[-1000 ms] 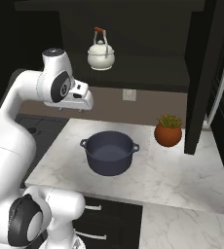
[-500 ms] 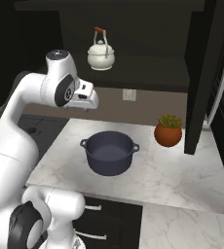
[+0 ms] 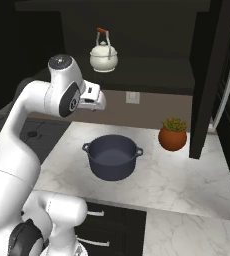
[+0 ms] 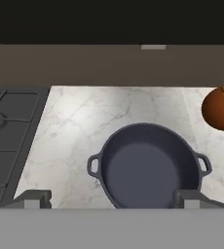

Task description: Pick the kettle from the cabinet and place it on a stove burner. Then pick the pot from the counter and place it on another stove burner. Finally, turn both burners on.

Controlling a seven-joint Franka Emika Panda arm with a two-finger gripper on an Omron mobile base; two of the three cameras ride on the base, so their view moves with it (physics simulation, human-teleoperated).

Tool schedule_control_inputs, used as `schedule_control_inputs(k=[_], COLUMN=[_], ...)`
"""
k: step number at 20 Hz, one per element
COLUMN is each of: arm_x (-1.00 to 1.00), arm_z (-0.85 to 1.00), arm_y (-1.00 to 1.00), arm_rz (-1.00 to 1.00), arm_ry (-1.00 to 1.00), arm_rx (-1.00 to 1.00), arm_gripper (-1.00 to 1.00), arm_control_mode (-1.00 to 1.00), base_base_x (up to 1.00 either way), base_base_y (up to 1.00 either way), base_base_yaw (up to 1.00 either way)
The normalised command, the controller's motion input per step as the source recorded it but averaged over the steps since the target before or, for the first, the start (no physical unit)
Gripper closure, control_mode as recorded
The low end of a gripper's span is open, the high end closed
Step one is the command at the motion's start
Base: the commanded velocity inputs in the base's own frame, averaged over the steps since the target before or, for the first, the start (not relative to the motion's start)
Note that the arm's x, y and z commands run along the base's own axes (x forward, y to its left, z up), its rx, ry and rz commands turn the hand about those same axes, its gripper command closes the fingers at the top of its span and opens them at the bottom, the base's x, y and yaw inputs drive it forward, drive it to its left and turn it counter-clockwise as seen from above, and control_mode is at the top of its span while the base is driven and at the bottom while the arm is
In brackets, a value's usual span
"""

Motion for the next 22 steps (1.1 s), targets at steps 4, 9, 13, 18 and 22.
schedule_control_inputs(k=[4, 9, 13, 18, 22], arm_x=[0.0, 0.0, 0.0, 0.03, 0.05], arm_z=[0.25, 0.27, 0.22, 0.24, 0.27], arm_y=[-0.2, -0.15, -0.09, -0.07, -0.05], arm_rz=[0.0, 0.0, 0.0, 0.0, 0.0], arm_ry=[-0.09, -0.08, -0.09, -0.11, -0.12], arm_rx=[0.0, 0.0, 0.0, 0.0, 0.0], arm_gripper=[-1.0, -1.0, -1.0, -1.0, -1.0], arm_control_mode=[-1.0, -1.0, -1.0, -1.0, -1.0], base_base_x=[0.0, 0.0, 0.0, 0.0, 0.0], base_base_y=[0.0, 0.0, 0.0, 0.0, 0.0], base_base_yaw=[0.0, 0.0, 0.0, 0.0, 0.0])
